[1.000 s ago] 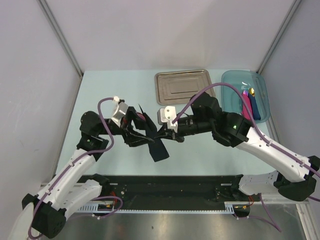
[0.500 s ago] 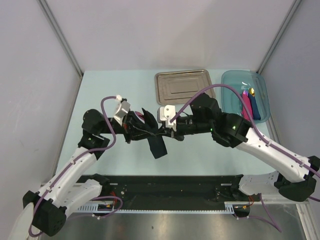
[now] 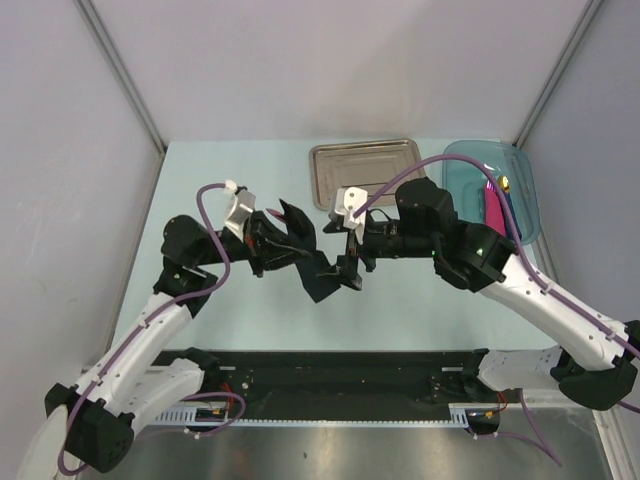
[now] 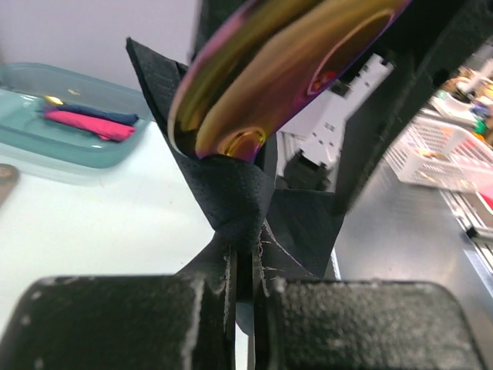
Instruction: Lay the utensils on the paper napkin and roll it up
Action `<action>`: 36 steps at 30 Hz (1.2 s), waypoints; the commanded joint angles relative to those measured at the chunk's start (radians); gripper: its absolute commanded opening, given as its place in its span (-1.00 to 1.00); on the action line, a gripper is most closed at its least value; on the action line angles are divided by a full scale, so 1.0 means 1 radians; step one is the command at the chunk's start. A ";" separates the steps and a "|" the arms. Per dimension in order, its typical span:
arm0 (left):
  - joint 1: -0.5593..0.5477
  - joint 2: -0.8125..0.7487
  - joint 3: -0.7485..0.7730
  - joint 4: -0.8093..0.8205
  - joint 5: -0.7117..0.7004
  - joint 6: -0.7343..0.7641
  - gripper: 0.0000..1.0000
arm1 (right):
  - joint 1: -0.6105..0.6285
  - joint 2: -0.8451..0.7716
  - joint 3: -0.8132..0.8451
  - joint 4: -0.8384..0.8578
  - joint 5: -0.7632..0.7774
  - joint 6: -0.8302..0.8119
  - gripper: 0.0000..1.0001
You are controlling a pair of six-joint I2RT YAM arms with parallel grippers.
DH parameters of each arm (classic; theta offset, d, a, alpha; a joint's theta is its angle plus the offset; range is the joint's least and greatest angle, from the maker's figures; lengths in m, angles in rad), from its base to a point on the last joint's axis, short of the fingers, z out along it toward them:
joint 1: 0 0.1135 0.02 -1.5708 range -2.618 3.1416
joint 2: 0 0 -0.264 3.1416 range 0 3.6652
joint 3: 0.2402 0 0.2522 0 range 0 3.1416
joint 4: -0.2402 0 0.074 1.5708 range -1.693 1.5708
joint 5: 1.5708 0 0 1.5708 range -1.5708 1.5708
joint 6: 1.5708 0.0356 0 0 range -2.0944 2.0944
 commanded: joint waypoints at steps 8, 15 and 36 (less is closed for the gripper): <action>0.025 0.001 0.096 0.048 -0.093 -0.044 -1.00 | -0.071 -0.022 -0.025 -0.070 -0.013 0.125 -0.03; 0.026 0.002 0.097 0.149 0.014 -0.143 -1.00 | -0.203 -0.005 -0.028 -0.069 -0.229 0.117 -1.00; -0.004 0.077 0.151 0.226 -0.116 -0.271 -1.00 | -0.196 0.069 -0.104 0.204 -0.136 0.079 -1.00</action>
